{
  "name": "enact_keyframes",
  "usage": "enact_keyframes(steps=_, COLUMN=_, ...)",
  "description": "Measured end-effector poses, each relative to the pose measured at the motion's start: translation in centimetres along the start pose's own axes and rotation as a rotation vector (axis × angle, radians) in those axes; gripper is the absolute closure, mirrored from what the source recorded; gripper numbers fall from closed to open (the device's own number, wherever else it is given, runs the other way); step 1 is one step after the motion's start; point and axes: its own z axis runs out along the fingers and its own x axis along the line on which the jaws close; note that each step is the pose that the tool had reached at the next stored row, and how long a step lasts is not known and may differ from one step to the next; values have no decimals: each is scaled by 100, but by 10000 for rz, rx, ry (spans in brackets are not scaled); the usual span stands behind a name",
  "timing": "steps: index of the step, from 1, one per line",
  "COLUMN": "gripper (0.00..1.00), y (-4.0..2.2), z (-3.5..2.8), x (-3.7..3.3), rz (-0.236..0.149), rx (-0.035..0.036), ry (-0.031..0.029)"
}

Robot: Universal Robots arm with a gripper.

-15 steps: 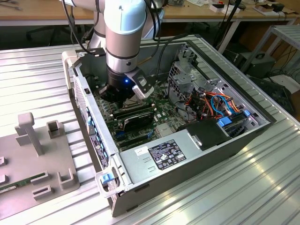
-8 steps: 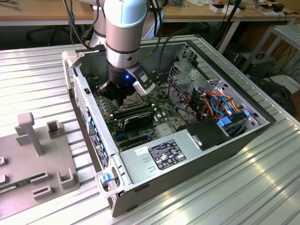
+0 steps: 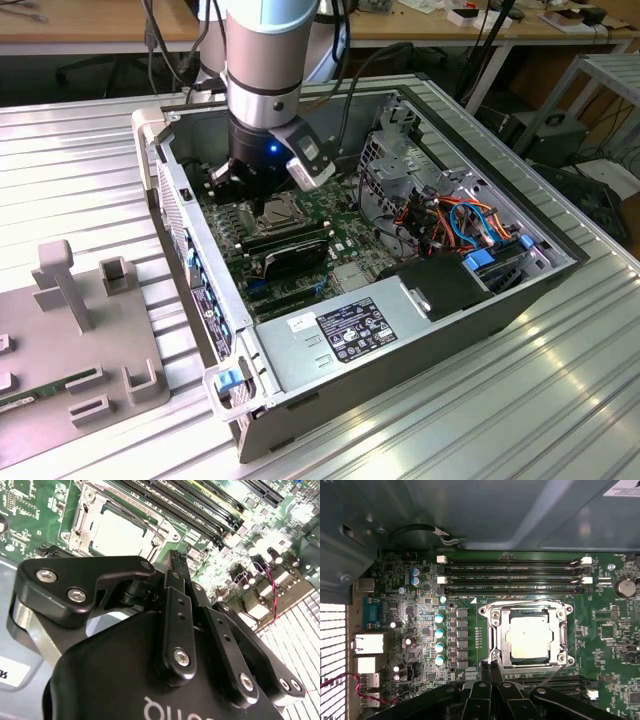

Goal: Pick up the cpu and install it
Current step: 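Install the second cpu locking lever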

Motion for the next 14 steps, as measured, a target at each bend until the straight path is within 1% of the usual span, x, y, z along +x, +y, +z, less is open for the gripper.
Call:
enact_keyframes(steps=1, gripper=89, y=1, z=-14, x=-1, rz=0, rx=1, ry=0)
enact_keyframes(steps=4, gripper=89, y=1, z=-14, x=-6, rz=-1, rx=-1, ry=0)
enact_keyframes(steps=6, gripper=89, y=1, z=-13, x=-24, rz=-1, rx=1, ry=1)
enact_keyframes(steps=8, gripper=89, y=2, z=-10, x=-64, rz=-1, rx=0, ry=7)
enact_keyframes(steps=14, gripper=89, y=5, z=-10, x=-152, rz=4, rx=2, ry=52)
